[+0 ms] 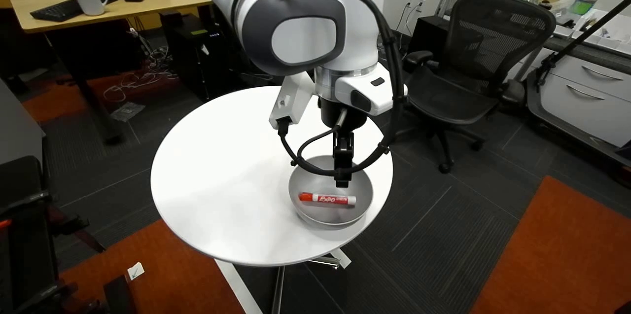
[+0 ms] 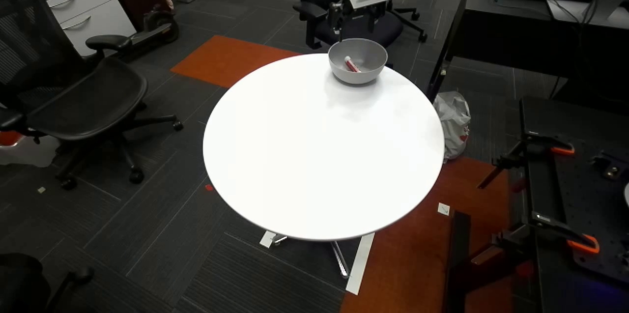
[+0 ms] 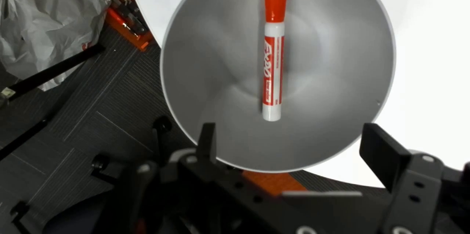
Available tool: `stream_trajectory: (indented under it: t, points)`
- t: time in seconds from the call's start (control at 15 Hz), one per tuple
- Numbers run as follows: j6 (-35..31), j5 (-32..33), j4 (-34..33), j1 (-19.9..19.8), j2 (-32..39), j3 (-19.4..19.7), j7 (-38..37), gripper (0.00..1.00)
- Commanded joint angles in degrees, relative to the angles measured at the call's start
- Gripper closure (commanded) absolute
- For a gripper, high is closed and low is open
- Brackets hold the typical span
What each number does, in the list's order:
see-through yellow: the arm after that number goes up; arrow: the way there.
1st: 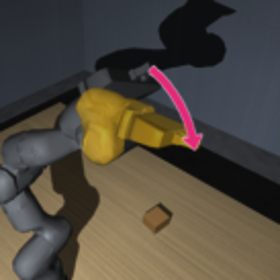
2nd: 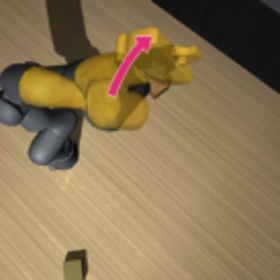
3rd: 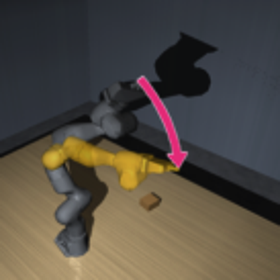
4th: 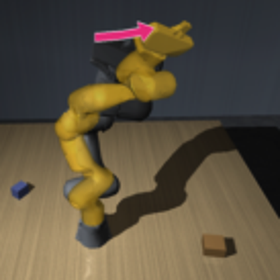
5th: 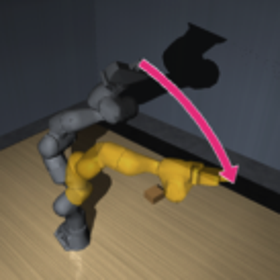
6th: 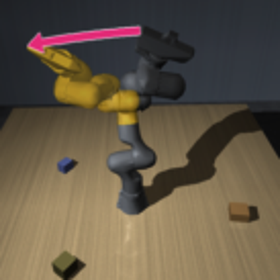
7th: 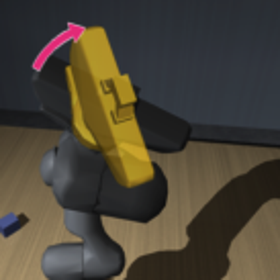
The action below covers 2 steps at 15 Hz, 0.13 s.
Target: Put the marker in the bowl
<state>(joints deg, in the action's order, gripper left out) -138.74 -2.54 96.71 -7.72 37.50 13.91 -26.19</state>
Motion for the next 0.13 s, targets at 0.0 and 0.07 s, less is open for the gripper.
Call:
stream_trajectory:
  t: [0.0,0.07]
  points:
    - [0.2,-0.2,-0.3,0.1,0.1,0.2,0.2,0.00]
    - [0.3,-0.2,-0.3,0.1,0.1,0.2,0.2,0.00]
